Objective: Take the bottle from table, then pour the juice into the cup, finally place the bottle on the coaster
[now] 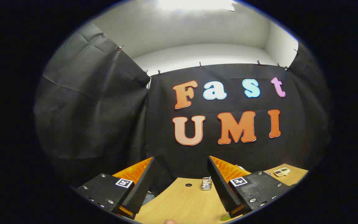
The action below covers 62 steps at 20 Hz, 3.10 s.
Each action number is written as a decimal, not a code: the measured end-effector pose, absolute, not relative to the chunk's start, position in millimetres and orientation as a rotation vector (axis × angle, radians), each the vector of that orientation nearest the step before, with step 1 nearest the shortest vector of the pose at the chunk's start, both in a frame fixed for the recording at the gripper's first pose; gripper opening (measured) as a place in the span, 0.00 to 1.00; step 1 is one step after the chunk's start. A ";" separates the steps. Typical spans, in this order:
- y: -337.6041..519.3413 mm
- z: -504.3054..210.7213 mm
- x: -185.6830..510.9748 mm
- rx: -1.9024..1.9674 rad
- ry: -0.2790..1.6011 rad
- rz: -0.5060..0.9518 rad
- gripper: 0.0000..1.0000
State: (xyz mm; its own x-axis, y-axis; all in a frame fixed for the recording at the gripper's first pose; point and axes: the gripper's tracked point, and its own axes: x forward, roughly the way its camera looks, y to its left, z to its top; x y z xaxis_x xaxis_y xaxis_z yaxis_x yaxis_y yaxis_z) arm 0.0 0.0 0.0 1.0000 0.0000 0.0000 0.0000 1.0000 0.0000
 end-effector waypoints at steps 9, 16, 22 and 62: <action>-18.3 -13.6 -2.1 0.003 0.030 -0.053 0.97; -20.3 -15.2 -8.6 -0.008 0.056 -0.071 0.98; -26.1 -18.8 -11.9 -0.016 0.064 -0.090 0.97; -200.5 -342.2 -56.2 0.000 0.605 -0.358 0.98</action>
